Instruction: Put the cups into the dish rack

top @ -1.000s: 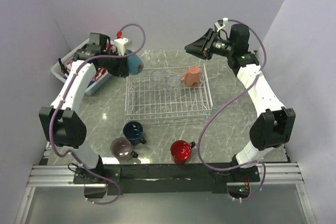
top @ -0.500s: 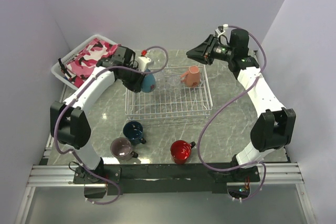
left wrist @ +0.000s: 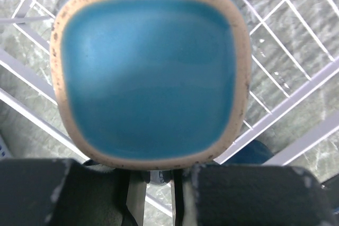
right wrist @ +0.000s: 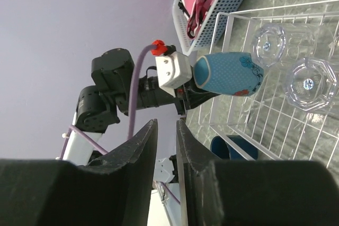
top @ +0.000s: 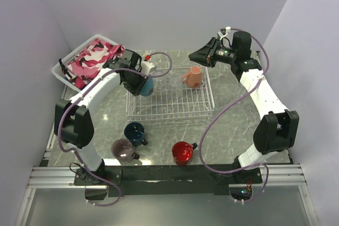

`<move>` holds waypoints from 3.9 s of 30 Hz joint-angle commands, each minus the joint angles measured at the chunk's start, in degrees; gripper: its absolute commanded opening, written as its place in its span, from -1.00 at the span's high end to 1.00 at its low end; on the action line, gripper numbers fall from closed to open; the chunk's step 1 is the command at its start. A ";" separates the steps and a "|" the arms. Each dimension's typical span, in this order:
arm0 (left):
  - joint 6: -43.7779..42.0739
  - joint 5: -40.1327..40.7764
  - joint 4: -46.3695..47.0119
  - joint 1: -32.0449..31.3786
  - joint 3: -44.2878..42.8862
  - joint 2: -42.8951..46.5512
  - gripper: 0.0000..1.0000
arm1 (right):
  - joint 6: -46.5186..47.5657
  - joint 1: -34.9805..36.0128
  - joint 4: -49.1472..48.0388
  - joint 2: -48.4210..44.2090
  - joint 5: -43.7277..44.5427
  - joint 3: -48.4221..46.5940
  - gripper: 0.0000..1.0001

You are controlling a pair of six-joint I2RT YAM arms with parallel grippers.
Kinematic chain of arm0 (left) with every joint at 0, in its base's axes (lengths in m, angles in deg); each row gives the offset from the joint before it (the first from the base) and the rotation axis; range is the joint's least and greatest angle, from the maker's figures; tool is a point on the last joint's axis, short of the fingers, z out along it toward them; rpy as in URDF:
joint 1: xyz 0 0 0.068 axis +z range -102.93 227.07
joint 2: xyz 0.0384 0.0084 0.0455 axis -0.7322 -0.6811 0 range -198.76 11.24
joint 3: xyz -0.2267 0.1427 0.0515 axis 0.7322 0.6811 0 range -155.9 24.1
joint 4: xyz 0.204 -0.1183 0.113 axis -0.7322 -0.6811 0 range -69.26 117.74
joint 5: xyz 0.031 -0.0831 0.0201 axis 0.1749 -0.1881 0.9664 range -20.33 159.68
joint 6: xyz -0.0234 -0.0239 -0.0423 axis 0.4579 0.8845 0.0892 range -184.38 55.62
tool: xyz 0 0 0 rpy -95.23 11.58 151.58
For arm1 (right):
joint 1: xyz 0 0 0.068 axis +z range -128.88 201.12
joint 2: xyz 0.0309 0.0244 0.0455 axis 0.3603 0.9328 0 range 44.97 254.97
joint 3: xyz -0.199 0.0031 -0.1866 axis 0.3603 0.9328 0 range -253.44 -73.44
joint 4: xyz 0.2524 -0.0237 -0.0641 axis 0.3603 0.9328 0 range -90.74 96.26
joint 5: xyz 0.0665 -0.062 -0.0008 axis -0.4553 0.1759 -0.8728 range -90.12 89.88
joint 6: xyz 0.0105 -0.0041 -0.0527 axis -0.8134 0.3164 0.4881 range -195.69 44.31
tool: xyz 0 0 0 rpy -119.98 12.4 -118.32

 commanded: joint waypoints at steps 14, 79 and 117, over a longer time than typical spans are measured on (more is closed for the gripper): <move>9.89 13.67 9.24 -1.78 2.23 -6.26 0.98 | 0.55 -0.87 -0.71 -5.48 -0.68 3.13 0.50; 11.65 -12.09 -1.13 10.26 -13.17 22.55 -0.68 | 36.24 27.59 46.94 -7.85 32.19 -6.55 0.02; 11.57 -20.25 -2.19 17.21 2.41 37.33 -0.64 | 26.48 53.62 37.44 21.59 48.19 -12.87 0.17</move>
